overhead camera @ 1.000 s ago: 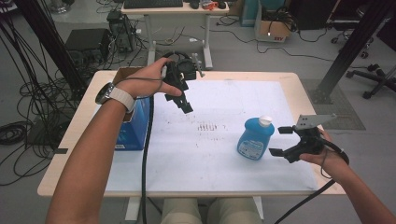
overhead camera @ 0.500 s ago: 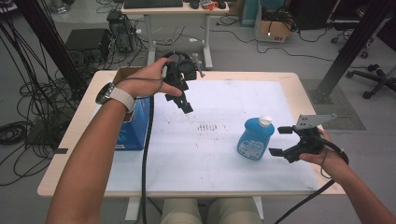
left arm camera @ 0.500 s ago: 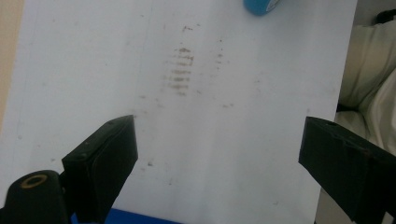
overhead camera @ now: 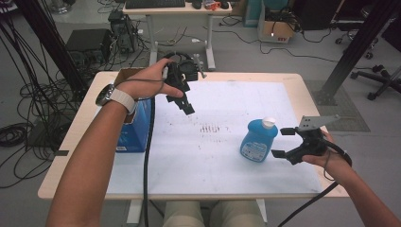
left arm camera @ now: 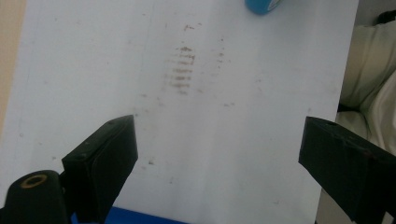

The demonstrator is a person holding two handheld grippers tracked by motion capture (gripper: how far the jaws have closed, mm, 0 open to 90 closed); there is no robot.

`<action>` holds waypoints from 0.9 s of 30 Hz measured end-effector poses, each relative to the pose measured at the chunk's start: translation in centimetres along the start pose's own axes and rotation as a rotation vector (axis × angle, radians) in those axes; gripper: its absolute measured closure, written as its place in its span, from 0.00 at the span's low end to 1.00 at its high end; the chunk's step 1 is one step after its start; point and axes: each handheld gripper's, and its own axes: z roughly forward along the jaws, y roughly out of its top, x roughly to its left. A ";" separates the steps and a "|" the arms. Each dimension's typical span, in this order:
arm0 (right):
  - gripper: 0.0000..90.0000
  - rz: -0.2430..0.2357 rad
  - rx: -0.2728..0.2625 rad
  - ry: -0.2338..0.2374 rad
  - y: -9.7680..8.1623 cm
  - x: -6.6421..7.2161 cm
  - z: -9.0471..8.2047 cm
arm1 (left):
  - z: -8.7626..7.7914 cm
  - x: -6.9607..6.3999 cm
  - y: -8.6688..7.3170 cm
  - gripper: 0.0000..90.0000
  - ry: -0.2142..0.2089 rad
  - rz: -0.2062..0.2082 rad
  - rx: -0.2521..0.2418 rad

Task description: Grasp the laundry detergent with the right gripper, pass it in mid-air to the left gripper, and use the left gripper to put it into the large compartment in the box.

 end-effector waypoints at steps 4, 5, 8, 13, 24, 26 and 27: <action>0.07 0.004 0.002 -0.001 -0.1 0.0 0.0 | 0.0 0.0 0.0 0.13 0.000 0.002 0.000; 0.07 0.005 0.001 0.000 -0.1 0.0 0.0 | 0.0 0.0 0.0 0.13 0.000 0.002 0.001; 0.07 0.006 0.002 -0.002 -0.1 -0.1 0.0 | 0.0 0.0 0.0 0.13 0.000 0.001 0.000; 0.07 0.006 0.001 0.002 -0.1 -0.1 0.0 | 0.0 0.1 0.0 0.13 0.000 0.002 0.001; 0.07 0.008 0.000 0.001 -0.1 -0.1 0.1 | 0.0 0.1 -0.1 0.13 0.003 0.003 -0.001; 0.07 0.008 0.000 0.002 -0.1 -0.1 0.1 | 0.0 0.1 0.0 0.13 0.003 0.003 0.001; 0.07 0.009 -0.001 0.001 -0.1 -0.1 0.1 | 0.0 0.1 0.0 0.13 0.004 0.003 0.000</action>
